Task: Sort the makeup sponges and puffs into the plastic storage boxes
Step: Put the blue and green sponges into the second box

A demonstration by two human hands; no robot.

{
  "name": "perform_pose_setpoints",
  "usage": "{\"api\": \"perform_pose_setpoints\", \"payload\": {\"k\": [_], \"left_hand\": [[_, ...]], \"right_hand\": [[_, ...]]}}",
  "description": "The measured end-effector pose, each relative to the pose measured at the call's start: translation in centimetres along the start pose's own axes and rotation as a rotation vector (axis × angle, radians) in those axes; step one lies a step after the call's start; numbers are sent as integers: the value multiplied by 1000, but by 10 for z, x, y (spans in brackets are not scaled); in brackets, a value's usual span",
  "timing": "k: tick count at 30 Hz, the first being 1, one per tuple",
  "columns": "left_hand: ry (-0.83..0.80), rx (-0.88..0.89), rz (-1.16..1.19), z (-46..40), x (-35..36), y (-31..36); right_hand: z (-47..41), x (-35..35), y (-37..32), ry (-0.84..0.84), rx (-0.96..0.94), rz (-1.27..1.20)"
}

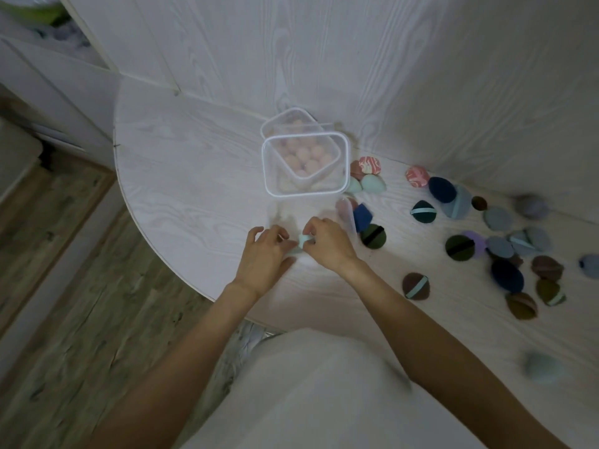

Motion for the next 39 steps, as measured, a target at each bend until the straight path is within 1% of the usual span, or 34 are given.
{"api": "perform_pose_setpoints", "payload": {"k": [4,8,9,10,13,14,16,18,21,25,27,30,34,36,39], "left_hand": [[-11,-29,1,-3,1,-2],[-40,-2,-12,-4,1,0],[-48,-3,-6,-5,1,0],[-54,-6,-1,-5,1,-1],[-61,-10,0,-8,1,-1],[-62,1,-8,-9,1,0],[-67,24,-26,-13,0,3],[-60,33,-34,-17,-1,5],[-41,29,-8,-20,0,4],[-29,36,41,-19,1,6],[-14,42,75,-19,1,8],[11,21,141,-17,3,8],[35,16,172,-15,1,9],[25,21,159,-16,1,9],[1,18,129,-17,2,7]], "right_hand": [[1,0,1,2,6,31],[3,-13,3,-65,8,-91],[3,-24,6,-28,1,-113],[3,-40,11,50,-9,-146],[-1,-96,37,329,22,-270],[-8,-110,49,387,52,-265],[-33,-125,69,425,98,-187],[-59,-124,81,384,133,-91],[-86,-112,88,303,207,-59],[-90,-109,92,355,233,-37],[-77,-112,92,402,203,-38],[-37,-115,81,452,102,-149],[13,-98,43,400,-67,-290],[19,-78,23,337,-127,-210],[9,-46,9,179,-112,5]]}}
Point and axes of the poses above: each hand's wrist, its own z-axis away from the middle knuckle, its own x-axis out of the palm, y = z × x, the point moved 8 cm from there along -z, towards the middle knuckle, and after that the axes turned 14 degrees about x, right-handed, at the moved point
